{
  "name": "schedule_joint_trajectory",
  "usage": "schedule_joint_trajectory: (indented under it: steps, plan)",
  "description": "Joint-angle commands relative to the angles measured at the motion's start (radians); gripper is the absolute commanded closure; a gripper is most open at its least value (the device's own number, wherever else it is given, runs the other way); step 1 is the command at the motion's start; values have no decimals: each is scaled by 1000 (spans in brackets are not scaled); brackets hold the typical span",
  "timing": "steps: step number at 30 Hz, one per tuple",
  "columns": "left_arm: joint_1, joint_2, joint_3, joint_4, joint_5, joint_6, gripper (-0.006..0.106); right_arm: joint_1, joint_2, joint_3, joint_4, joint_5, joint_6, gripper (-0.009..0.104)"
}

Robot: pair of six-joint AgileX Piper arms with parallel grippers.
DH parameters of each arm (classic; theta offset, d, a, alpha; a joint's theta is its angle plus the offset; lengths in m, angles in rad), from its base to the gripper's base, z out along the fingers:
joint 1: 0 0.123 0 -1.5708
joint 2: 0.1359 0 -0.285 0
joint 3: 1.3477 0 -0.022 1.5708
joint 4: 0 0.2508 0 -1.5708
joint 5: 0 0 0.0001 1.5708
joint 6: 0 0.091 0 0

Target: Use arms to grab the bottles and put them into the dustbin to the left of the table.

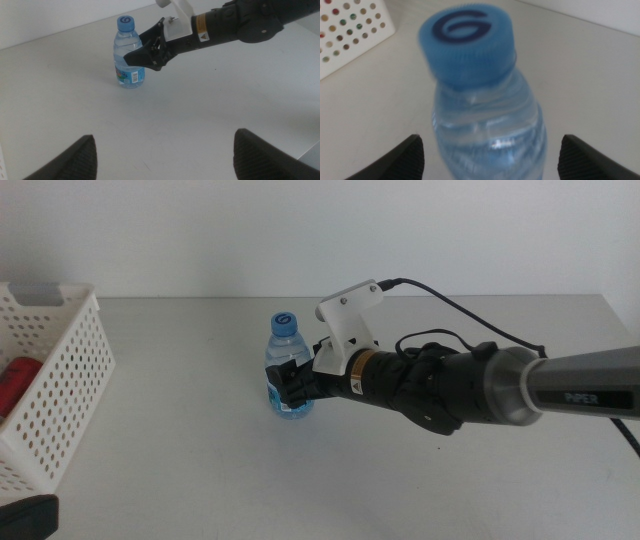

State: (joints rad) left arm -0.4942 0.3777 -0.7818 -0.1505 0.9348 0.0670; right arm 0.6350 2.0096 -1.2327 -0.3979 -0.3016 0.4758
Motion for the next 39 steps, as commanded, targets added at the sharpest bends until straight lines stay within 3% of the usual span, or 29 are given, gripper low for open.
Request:
schedule_joint_trajectory:
  steps: [1,11,20,25,30,33,39]
  plan:
    - [-4,11,-23,-8,-67,-14,7,2,-126,53,-6,-57,5,6]
    - [-4,11,-23,-8,-67,-14,7,2,-563,445,-15,-44,30,15]
    - [-4,11,-23,-8,-67,-14,7,3,-889,592,-22,192,48,18]
    - [-4,11,-23,-8,-67,-14,7,4,-1038,602,122,376,-42,18]
    - [-4,11,-23,-8,-67,-14,7,19,-1157,602,282,511,-285,19]
    - [-4,11,-23,-8,-67,-14,7,23,-1190,602,330,553,-398,19]
    - [-4,11,-23,-8,-67,-14,7,23,-1208,602,348,569,-476,19]
